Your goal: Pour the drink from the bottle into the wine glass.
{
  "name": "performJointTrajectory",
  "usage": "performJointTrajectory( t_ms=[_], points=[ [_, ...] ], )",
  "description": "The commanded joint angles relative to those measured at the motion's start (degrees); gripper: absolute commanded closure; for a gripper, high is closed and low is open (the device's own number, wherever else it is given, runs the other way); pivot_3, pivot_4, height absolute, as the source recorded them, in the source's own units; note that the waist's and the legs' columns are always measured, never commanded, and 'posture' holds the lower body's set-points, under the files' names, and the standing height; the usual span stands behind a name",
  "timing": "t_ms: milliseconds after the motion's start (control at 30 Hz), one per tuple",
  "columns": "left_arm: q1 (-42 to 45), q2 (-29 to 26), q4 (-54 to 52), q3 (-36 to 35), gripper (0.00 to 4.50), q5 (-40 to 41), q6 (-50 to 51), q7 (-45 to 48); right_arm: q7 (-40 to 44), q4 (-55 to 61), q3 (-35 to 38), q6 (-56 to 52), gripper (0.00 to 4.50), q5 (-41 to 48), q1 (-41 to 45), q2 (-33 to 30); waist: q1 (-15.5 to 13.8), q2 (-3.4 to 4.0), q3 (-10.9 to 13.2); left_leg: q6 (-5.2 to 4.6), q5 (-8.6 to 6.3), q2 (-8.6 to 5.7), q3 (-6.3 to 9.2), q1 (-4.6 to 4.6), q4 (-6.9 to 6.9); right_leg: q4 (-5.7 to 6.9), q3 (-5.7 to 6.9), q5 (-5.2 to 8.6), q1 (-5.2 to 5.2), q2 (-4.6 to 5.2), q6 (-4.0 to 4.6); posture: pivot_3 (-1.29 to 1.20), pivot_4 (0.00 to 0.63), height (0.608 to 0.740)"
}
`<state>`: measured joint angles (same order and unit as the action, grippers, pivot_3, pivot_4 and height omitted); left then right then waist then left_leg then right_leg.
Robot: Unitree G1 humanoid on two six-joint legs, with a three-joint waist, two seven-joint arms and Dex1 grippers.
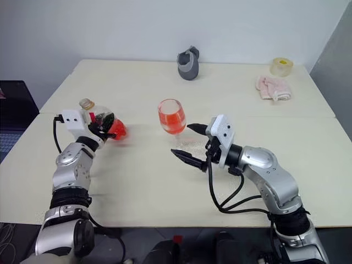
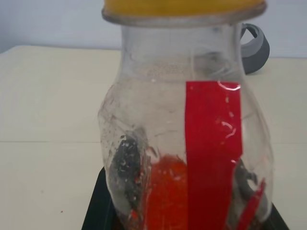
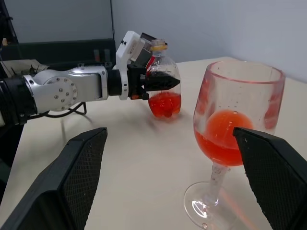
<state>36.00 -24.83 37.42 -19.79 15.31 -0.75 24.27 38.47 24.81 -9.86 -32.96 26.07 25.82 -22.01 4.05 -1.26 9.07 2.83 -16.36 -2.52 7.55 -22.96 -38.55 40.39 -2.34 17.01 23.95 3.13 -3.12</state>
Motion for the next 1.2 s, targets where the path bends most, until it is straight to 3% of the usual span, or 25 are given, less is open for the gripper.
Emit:
performJointTrajectory(
  t_ms=[33,233,567,1200],
  points=[
    [3.4,-0.5,2.9,0.4,3.26,-0.6,-3.8,-0.1,-0.8,0.7,1.2,-0.7,0.0,1.0,1.8,0.6,-0.1,0.0,0.0,0.0,0.0,-0.01,0.0,0.0,0.0,0.0,0.0,0.0,0.0,0.0,0.0,0.0,0.15,0.74],
    [4.4,-1.1,6.2,2.1,3.26,-2.5,-5.8,-0.8,-2.3,-0.3,2.4,-2.1,0.0,1.7,3.2,1.8,-0.1,0.0,0.0,0.0,0.0,-0.01,-0.01,0.0,0.01,0.01,-0.02,0.0,0.02,0.0,0.0,0.0,0.15,0.74],
    [3.7,-1.4,5.1,2.6,0.07,-2.4,-4.4,-0.9,-2.3,-1.1,2.7,-2.1,0.0,1.3,3.9,2.4,-0.1,0.0,0.0,-0.01,0.0,-0.01,-0.01,0.0,0.01,0.01,-0.01,0.0,0.02,0.0,0.0,0.0,0.15,0.74],
    [-7.4,0.3,-17.6,2.8,0.03,-0.2,6.8,-3.9,-2.0,-1.9,2.5,-1.2,0.0,0.9,4.4,2.6,-0.2,0.0,0.0,0.0,0.0,0.0,0.0,0.01,0.06,0.0,-0.04,0.0,0.03,0.01,0.0,0.0,0.15,0.74]
  ],
)
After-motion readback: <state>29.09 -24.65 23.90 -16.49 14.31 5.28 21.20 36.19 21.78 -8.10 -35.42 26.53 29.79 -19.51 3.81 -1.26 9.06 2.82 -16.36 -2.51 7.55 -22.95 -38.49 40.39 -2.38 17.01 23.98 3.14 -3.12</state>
